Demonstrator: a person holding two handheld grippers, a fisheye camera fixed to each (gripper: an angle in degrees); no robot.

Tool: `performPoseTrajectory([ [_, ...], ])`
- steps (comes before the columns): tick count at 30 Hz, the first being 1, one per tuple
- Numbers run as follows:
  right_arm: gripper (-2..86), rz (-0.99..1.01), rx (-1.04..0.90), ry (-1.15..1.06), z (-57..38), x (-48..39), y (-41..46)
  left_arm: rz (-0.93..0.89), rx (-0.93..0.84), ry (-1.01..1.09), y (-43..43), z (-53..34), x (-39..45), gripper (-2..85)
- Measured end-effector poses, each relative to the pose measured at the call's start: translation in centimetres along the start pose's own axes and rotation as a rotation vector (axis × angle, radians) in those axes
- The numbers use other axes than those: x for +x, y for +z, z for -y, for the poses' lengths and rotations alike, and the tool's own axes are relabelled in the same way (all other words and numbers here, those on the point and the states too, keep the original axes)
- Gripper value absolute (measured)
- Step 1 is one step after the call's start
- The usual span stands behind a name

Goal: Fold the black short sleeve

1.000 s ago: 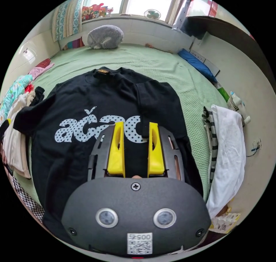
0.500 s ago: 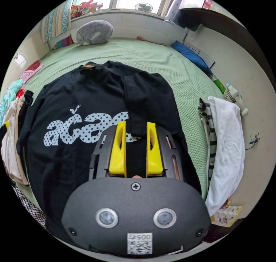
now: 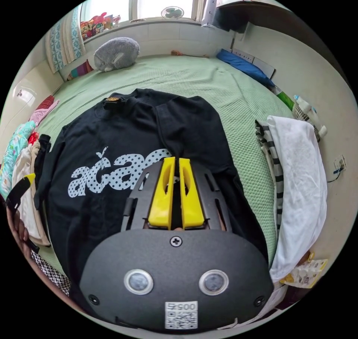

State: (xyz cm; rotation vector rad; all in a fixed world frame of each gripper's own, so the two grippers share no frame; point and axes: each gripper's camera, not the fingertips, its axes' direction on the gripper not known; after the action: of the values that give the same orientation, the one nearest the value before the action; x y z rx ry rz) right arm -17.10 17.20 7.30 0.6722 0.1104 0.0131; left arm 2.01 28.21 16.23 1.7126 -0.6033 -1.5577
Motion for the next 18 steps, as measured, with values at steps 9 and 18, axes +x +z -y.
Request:
performPoseTrajectory([
  [9,-1.5,-0.009,0.080,0.072,1.8,1.1,-2.6,0.164,-0.172,0.267,7.3,0.9,7.5,-0.6],
  [18,-1.6,-0.101,0.189,0.299,5.1,6.9,-5.3,0.142,-0.228,0.345,11.6,1.5,10.9,-0.6],
])
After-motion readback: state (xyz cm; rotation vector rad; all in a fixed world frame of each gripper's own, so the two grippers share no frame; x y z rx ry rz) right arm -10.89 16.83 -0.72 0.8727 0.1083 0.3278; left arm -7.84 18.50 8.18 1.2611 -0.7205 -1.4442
